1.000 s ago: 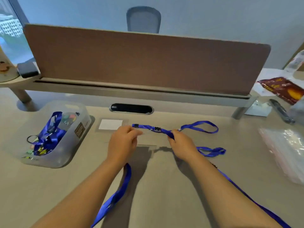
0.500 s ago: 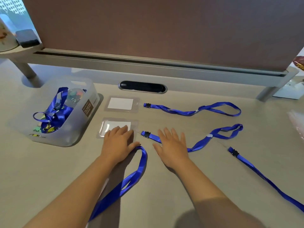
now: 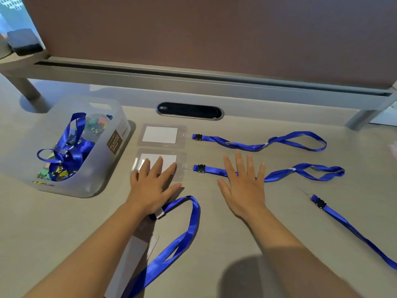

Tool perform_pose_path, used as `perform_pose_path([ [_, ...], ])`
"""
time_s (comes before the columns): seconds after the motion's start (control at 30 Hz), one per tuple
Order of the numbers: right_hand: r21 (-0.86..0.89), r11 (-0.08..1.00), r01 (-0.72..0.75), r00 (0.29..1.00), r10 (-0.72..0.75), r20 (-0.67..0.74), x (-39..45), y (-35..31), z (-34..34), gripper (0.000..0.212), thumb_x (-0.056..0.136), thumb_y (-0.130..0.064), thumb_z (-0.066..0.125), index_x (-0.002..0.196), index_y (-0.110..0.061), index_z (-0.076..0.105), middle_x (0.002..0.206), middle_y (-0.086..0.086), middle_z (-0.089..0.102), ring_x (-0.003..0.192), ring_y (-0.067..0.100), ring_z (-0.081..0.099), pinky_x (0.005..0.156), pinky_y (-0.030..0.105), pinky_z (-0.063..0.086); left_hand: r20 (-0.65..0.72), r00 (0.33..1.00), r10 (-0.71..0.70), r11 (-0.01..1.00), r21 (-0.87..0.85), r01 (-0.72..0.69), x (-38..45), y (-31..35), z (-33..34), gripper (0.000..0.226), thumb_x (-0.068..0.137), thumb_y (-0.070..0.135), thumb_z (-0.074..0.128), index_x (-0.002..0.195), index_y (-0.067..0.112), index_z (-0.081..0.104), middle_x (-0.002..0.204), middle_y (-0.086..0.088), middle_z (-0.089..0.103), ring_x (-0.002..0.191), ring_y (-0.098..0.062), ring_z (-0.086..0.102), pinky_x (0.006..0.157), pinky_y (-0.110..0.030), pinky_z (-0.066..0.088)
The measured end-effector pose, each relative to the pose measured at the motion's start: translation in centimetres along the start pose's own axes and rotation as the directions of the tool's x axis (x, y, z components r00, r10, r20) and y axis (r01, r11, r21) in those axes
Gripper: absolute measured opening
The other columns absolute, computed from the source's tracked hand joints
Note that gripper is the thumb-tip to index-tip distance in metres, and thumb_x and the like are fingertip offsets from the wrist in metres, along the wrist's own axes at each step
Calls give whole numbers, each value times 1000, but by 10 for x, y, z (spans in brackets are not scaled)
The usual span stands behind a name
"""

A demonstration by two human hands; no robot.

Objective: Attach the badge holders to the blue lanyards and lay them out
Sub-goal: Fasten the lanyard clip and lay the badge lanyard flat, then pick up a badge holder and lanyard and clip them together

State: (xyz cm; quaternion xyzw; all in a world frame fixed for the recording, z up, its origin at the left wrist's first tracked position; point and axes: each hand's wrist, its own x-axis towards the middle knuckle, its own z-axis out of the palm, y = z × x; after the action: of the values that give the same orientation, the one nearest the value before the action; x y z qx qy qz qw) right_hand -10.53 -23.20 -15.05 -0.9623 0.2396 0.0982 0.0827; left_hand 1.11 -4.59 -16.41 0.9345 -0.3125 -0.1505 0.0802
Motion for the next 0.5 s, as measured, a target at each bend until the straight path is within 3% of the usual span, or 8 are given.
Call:
perform_pose_path([
  [0.13, 31, 997, -69, 990, 64, 128, -12, -13, 12, 65, 92, -54, 17, 145, -29, -12, 157, 2, -20, 143, 31, -19, 115, 53, -7, 26, 1000, 13, 1000, 21, -13, 0, -5, 1, 98, 47, 82, -5, 135, 39, -1, 154, -3, -7, 140, -31, -10, 113, -53, -5],
  [0.27, 39, 998, -43, 989, 37, 142, 5, -5, 8, 61, 93, -53, 15, 145, -31, -9, 158, 1, -15, 145, 28, -16, 117, 51, -5, 49, 998, 50, 999, 13, -51, -1, -11, -3, 103, 44, 86, -9, 135, 40, -1, 154, -1, -6, 140, -30, -10, 113, -52, -5],
  [0.4, 16, 1000, -24, 988, 21, 153, 10, -4, 1, 61, 94, -52, 16, 145, -31, -7, 158, 2, -14, 144, 28, -16, 116, 52, -6, 36, 996, 76, 993, -88, -73, -7, -11, -11, 90, 53, 75, 6, 135, 38, 8, 154, -1, -1, 140, -26, -8, 114, -50, -4],
  [0.5, 62, 998, 21, 997, -25, 71, 1, -18, -7, 60, 94, -49, 22, 147, -27, 3, 159, 4, -5, 146, 28, -9, 117, 50, -3, -1, 995, 100, 980, -173, -98, -18, -10, -22, 92, 54, 75, 18, 135, 34, 17, 153, -2, 13, 140, -23, 5, 114, -47, 8],
])
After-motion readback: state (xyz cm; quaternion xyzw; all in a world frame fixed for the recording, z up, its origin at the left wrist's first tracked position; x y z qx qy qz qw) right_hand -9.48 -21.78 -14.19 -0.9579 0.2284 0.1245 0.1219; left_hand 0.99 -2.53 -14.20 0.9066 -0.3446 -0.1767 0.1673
